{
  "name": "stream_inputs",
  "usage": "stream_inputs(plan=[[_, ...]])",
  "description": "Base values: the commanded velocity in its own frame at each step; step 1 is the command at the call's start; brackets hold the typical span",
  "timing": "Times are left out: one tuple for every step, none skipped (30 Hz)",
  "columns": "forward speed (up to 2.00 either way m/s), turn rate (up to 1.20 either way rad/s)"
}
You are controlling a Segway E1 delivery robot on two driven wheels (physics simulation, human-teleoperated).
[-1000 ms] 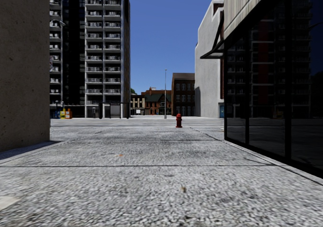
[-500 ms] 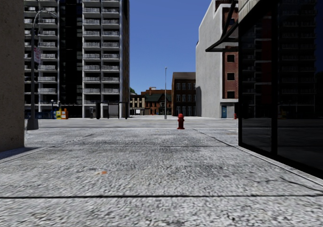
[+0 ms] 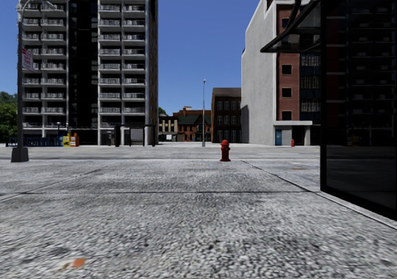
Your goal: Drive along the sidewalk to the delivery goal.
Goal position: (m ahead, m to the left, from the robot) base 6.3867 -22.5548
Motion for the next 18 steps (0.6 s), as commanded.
stream_inputs(plan=[[2.00, 0.00], [2.00, 0.00], [2.00, 0.00], [2.00, 0.00], [2.00, 0.00], [2.00, 0.00], [2.00, 0.00], [2.00, 0.00], [2.00, 0.00], [2.00, 0.00], [2.00, 0.00], [2.00, 0.00], [2.00, 0.00], [2.00, 0.00], [2.00, 0.00], [2.00, 0.00], [2.00, 0.00], [2.00, 0.00]])
